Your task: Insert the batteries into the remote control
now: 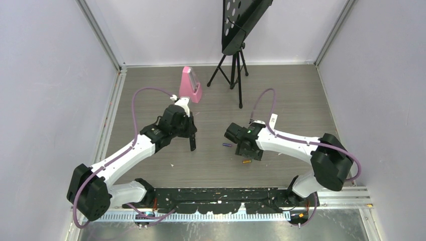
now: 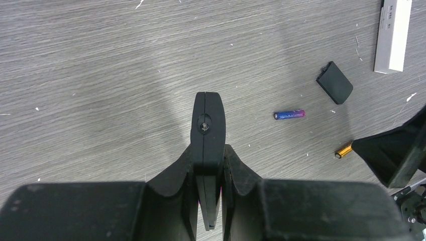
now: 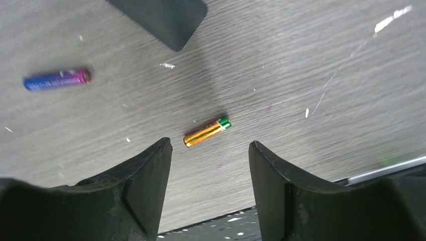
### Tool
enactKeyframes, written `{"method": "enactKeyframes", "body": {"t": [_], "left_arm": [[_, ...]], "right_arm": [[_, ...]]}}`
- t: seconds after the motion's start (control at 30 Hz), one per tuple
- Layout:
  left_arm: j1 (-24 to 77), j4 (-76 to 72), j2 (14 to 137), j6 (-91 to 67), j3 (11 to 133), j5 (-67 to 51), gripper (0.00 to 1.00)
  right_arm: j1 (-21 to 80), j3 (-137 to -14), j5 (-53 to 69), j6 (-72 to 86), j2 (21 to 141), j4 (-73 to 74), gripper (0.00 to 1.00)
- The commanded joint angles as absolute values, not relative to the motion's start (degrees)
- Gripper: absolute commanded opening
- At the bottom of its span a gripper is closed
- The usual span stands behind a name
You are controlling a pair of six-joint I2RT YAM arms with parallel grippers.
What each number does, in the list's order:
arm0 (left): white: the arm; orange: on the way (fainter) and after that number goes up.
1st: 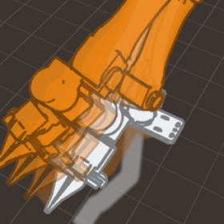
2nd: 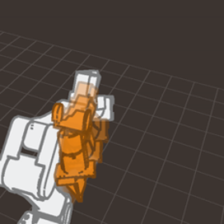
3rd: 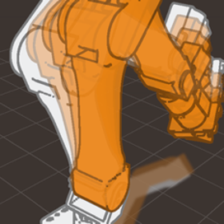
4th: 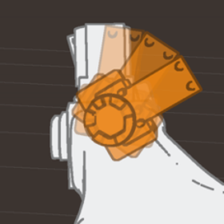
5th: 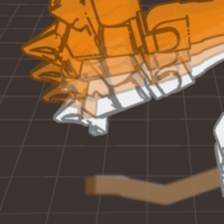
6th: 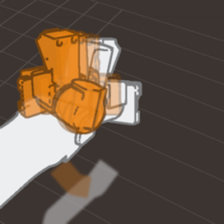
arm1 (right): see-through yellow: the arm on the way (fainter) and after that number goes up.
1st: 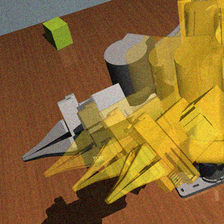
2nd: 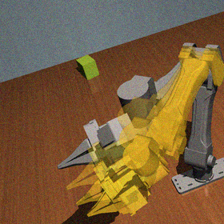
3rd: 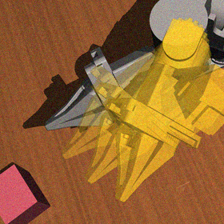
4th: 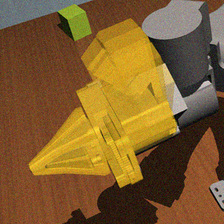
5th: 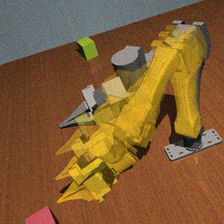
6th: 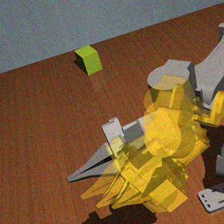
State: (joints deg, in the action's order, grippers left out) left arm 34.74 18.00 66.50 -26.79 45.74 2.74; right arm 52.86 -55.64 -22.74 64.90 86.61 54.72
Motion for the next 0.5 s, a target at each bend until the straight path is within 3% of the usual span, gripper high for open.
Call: {"method": "enactKeyframes", "body": {"t": [0.0, 0.27, 0.47], "left_arm": [[34.41, 13.93, 66.66, -27.33, 46.55, 2.40, 0.00], [34.40, 13.54, 65.53, -27.03, 45.50, 1.83, 0.00], [34.41, 13.34, 65.47, -26.76, 44.92, 2.70, 0.00]], "right_arm": [[52.49, -53.49, -27.44, 87.70, 82.70, 57.76, 0.60], [50.85, -48.17, -27.07, 100.81, 83.88, 49.89, 0.45], [49.27, -47.92, -26.77, 100.46, 86.60, 46.04, 0.42]]}}
